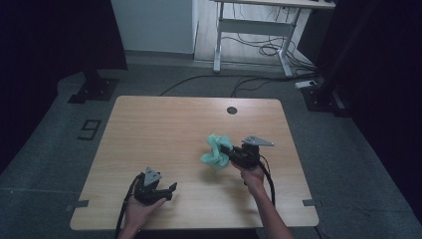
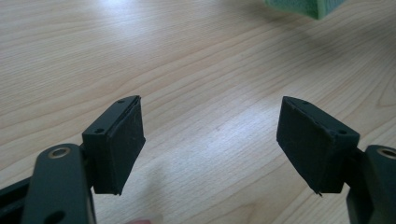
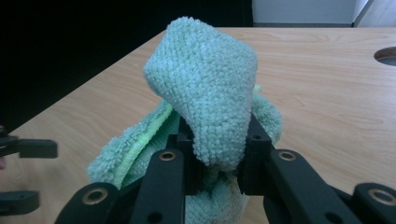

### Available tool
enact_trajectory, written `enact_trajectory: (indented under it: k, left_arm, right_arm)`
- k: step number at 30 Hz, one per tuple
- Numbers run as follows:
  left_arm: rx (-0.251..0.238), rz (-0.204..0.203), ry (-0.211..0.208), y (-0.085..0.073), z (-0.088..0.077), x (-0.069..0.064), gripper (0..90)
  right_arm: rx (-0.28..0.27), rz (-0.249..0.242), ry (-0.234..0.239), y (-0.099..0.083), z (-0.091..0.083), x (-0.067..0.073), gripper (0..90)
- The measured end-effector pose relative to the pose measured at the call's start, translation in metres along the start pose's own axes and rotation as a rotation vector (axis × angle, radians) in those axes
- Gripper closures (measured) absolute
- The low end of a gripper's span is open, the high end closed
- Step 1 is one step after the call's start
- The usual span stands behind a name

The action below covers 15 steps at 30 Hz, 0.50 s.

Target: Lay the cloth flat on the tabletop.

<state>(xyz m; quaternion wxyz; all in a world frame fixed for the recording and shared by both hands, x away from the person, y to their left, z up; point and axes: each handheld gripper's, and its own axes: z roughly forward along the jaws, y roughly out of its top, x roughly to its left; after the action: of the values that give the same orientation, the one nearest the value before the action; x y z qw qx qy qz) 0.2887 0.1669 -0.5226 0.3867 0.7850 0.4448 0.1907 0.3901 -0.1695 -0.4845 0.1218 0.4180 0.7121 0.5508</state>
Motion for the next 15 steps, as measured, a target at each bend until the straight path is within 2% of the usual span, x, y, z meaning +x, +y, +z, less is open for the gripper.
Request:
enact_trajectory:
  k: [7, 15]
  left_arm:
    - [-0.004, 0.006, -0.013, 0.001, 0.001, -0.006, 23.4]
    - [-0.008, 0.025, -0.039, 0.002, 0.003, -0.016, 24.4]
  right_arm:
    - [-0.004, -0.017, 0.026, -0.016, -0.011, 0.018, 74.4]
    - [0.016, -0.028, 0.049, -0.036, -0.011, 0.033, 74.1]
